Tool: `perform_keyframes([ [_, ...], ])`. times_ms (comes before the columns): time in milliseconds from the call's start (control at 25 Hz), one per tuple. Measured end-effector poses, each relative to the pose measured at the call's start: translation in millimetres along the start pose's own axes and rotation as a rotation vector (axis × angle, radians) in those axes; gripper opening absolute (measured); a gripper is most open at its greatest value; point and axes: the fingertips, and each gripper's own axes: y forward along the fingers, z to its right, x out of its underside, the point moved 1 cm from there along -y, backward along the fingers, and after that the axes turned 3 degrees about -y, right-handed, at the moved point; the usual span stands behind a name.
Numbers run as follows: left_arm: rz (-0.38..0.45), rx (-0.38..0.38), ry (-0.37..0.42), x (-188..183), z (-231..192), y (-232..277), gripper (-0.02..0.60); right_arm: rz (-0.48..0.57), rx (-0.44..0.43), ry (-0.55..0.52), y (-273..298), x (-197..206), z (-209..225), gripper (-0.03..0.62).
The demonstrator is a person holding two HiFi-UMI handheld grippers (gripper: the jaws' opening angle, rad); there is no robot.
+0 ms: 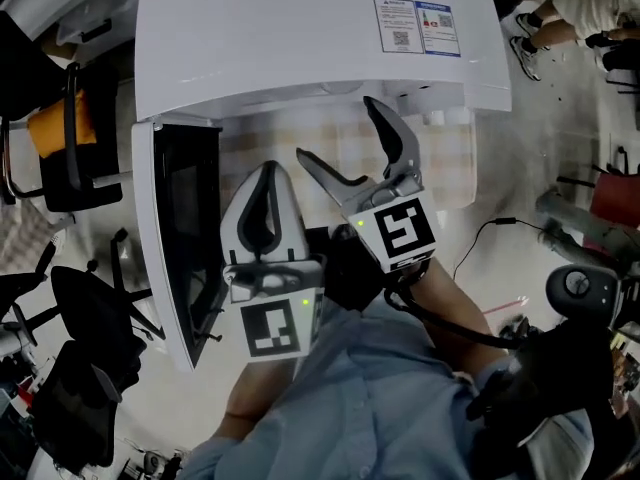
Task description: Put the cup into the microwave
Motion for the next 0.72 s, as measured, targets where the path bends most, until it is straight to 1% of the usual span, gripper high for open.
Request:
perform_keyframes([
  [160,0.041,0.018,0.008,-13.9,12.0,-2.3,0.006,0.004,-0.031,0.019,-14.8,-10.4,-19.1,0.42],
  [200,0.035,0.023,0.01,-15.0,14.5,-2.6,0.006,0.007,-0.036,0.025,-16.9,-13.5,-21.3,0.39],
  [280,0.016,0.031,0.012,-14.7,18.5,-1.3,0.006,0.006,-0.046,0.028,-18.7,-17.4,-23.2,0.308],
  [360,0.007,0.04,0.011,-14.8,21.5,3.4,0.006,-0.006,-0.033,0.026,-17.5,-16.8,-19.6,0.171],
  [400,0.003,0.045,0.009,-14.3,22.7,6.6,0.006,-0.014,-0.019,0.024,-15.5,-15.2,-15.9,0.072],
  [440,-0.002,0.05,0.007,-13.5,23.6,10.3,0.006,-0.025,-0.006,0.025,-12.2,-12.2,-11.9,0.004],
  [600,-0.028,0.067,-0.005,-8.1,23.4,26.1,0.006,-0.088,0.029,0.045,9.7,6.9,1.4,0.002],
  [720,-0.057,0.081,-0.021,-1.0,21.8,37.2,0.006,-0.135,0.031,0.064,29.7,21.6,6.6,0.002],
])
